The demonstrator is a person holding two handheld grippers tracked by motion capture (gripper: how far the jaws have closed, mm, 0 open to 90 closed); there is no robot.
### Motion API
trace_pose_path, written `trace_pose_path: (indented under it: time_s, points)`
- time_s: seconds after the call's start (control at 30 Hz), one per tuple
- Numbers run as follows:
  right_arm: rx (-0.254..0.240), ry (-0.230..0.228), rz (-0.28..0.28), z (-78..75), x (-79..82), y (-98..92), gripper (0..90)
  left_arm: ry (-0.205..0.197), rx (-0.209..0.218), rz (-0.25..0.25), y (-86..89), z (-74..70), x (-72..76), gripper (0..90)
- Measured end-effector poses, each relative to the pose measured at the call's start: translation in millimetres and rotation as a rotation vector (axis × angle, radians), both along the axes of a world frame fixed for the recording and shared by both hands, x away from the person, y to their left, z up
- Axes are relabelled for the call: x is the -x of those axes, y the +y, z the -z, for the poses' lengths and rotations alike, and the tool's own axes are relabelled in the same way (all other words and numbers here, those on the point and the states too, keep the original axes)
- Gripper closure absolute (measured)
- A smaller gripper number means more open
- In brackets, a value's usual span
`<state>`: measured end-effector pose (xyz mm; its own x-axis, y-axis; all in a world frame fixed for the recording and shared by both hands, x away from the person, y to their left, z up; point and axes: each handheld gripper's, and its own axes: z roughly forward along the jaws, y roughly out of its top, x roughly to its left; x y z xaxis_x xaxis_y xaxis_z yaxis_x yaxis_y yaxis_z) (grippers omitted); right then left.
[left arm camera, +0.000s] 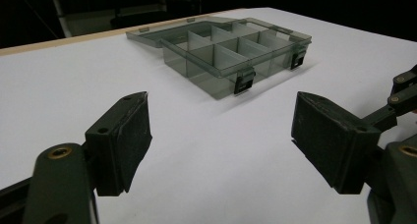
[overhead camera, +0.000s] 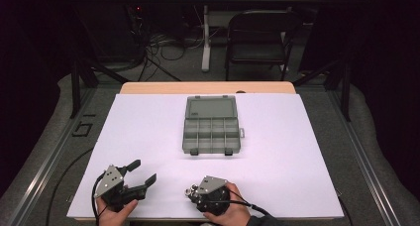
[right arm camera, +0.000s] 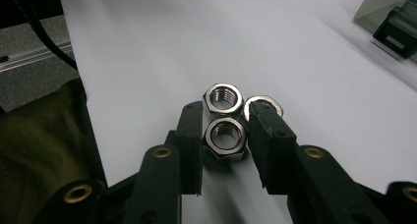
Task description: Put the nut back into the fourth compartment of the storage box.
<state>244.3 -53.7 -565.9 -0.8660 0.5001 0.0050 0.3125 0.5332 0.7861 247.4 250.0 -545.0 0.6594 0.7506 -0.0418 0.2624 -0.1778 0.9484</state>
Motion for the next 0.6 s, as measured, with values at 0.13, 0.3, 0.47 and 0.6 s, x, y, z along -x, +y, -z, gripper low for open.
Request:
trace_pose_path:
  time_s: [0.13,0.3,0.47,0.6]
  points:
    - [0.01,-0.004,-0.008,0.9,0.1,1.2,68.1,0.002,0.0,0.0,0.4,-0.1,0.2,23.0]
    - [0.018,-0.002,-0.013,1.3,0.9,1.9,70.1,0.002,0.0,0.0,0.3,0.0,0.1,23.0]
    - [0.019,-0.002,-0.017,1.1,0.6,1.7,70.2,0.002,-0.002,0.0,-0.1,0.3,-0.1,23.0]
    - [0.018,-0.002,-0.018,1.0,0.7,1.6,70.2,0.005,-0.006,0.003,0.5,-0.1,0.0,23.0]
